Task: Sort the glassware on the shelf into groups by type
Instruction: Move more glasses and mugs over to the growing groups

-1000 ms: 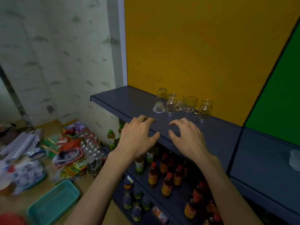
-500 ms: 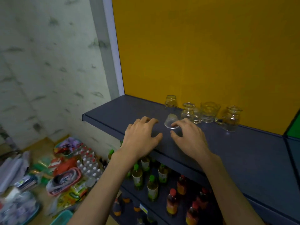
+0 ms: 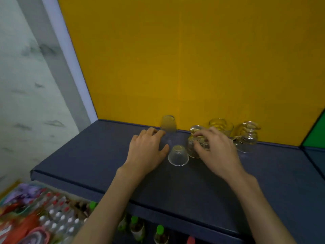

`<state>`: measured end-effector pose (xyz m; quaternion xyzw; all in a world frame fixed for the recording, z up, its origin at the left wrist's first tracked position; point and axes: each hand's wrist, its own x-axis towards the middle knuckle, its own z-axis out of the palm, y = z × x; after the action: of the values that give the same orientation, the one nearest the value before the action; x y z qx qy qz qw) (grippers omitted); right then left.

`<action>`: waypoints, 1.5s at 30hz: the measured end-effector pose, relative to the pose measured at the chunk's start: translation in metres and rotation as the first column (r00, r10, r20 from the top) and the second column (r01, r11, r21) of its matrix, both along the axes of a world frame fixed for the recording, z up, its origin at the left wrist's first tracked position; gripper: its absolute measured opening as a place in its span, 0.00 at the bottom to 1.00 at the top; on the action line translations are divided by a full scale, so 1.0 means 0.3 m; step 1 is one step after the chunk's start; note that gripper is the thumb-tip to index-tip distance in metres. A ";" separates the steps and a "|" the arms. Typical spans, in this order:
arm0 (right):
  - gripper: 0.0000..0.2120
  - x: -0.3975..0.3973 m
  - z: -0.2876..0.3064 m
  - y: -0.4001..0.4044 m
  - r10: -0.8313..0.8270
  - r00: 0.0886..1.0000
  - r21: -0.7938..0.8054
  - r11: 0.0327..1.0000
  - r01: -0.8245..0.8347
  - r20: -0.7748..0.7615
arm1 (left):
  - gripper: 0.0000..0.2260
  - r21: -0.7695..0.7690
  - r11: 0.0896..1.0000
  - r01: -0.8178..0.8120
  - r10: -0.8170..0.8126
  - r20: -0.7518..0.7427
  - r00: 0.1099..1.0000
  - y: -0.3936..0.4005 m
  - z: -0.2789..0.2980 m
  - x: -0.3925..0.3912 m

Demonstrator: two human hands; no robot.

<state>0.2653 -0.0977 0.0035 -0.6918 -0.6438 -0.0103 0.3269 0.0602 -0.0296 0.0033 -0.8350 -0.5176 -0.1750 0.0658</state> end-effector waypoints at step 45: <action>0.33 0.023 -0.150 0.142 -0.381 0.916 -0.180 0.916 0.357 -0.123 | 0.34 -0.359 0.863 0.356 0.107 0.818 0.565 0.510 0.000 0.078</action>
<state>0.2720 -0.0552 -0.0415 -0.8229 -0.4726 0.0316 0.3138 0.0837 0.1233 0.0032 -0.6819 -0.4519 -0.4078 -0.4056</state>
